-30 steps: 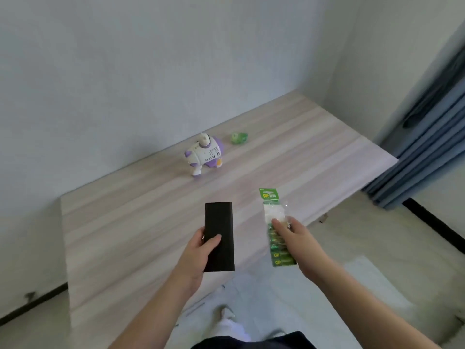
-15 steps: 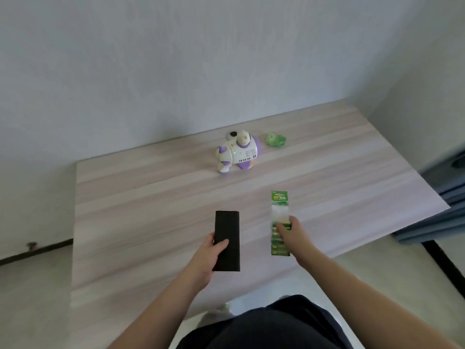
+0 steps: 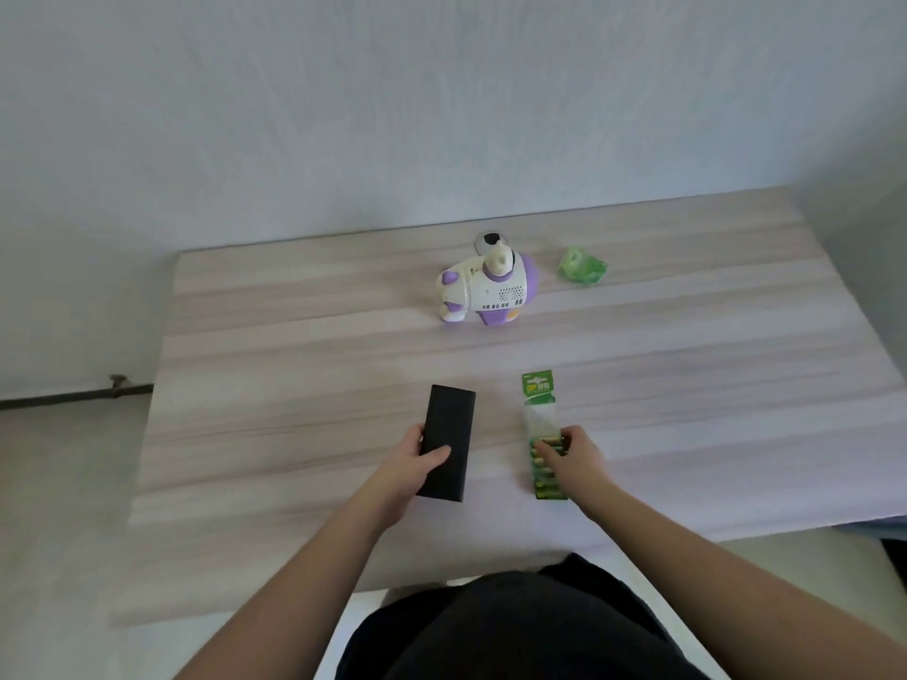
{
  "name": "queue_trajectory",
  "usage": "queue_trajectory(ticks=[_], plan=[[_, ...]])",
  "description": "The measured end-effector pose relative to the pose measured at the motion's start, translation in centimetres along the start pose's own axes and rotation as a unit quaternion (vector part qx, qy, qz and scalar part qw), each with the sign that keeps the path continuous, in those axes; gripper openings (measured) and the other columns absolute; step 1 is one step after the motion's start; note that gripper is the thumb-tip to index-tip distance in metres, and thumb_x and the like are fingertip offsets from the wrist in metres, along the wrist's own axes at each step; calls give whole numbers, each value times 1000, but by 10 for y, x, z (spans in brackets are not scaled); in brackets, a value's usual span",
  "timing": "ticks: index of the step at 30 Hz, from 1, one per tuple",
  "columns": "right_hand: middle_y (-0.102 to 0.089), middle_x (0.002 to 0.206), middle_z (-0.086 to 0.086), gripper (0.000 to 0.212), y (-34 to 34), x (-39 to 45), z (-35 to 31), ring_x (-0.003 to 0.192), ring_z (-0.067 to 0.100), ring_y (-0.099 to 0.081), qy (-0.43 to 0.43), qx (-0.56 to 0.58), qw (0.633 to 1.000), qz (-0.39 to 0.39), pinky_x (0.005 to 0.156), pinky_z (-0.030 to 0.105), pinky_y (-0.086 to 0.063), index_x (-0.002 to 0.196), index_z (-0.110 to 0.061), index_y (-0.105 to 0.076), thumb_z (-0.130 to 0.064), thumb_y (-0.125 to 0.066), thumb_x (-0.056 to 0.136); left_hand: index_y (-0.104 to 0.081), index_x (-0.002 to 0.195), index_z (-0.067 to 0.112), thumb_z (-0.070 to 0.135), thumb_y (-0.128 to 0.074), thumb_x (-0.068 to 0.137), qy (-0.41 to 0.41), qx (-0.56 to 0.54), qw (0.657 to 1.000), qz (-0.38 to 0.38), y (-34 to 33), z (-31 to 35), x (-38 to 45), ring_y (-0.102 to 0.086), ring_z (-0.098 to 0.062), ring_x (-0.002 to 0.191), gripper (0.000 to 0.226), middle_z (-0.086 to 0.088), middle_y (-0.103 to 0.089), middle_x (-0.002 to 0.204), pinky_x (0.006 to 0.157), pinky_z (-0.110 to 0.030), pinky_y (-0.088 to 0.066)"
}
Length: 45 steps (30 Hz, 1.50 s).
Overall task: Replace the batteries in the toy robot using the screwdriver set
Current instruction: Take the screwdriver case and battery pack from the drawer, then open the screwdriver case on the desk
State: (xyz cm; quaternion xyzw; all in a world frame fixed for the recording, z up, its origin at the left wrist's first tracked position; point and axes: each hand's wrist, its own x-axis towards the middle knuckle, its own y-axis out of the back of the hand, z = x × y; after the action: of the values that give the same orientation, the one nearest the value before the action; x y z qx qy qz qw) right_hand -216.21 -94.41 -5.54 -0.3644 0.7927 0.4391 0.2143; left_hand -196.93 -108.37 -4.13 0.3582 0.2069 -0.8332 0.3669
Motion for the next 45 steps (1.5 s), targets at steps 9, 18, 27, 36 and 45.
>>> queue_trajectory(ticks=[9, 18, 27, 36, 45], plan=[[-63, 103, 5, 42, 21, 30, 15, 83, 19, -59, 52, -97, 994, -5, 68, 29, -46, 111, -13, -56, -40, -72, 83, -45, 130, 19, 10, -58, 96, 16, -21, 999, 42, -29, -11, 2, -65, -21, 103, 38, -5, -64, 119, 76, -29, -52], [-54, 108, 4, 49, 27, 35, 19, 87, 17, -54, 94, -100, 990, -11, 75, 28, -42, 118, -11, -51, -41, -70, 84, -46, 134, 21, 14, -62, 94, 15, -9, 999, 46, -46, -5, -5, -66, -21, 104, 44, -2, -67, 119, 80, -32, -52], [-53, 114, 1, 36, 55, 24, -6, 94, 14, -55, 167, -23, 985, 44, 77, 30, -46, 123, -19, -52, -44, -49, 96, -53, 126, 27, 13, -61, 94, -26, 7, 1000, 8, -60, 21, -17, -67, -18, 100, 36, -2, -68, 115, 75, -27, -52], [-51, 134, -9, 41, 66, 5, -51, 123, 11, -45, 230, 51, 955, -181, 106, 31, -35, 140, -30, -44, -43, -37, 102, -59, 126, 31, 18, -64, 92, -75, 164, 983, -26, -65, 37, -31, -65, -12, 103, 37, 6, -70, 111, 86, -29, -54], [-65, 117, 8, 36, 65, 7, -46, 106, 20, -63, 137, 110, 938, -300, 94, 34, -53, 132, -14, -51, -22, -56, 97, -66, 100, 30, 28, -81, 76, -144, 163, 967, 129, -43, 42, -37, -67, -14, 86, 28, 1, -72, 93, 71, -23, -50]])
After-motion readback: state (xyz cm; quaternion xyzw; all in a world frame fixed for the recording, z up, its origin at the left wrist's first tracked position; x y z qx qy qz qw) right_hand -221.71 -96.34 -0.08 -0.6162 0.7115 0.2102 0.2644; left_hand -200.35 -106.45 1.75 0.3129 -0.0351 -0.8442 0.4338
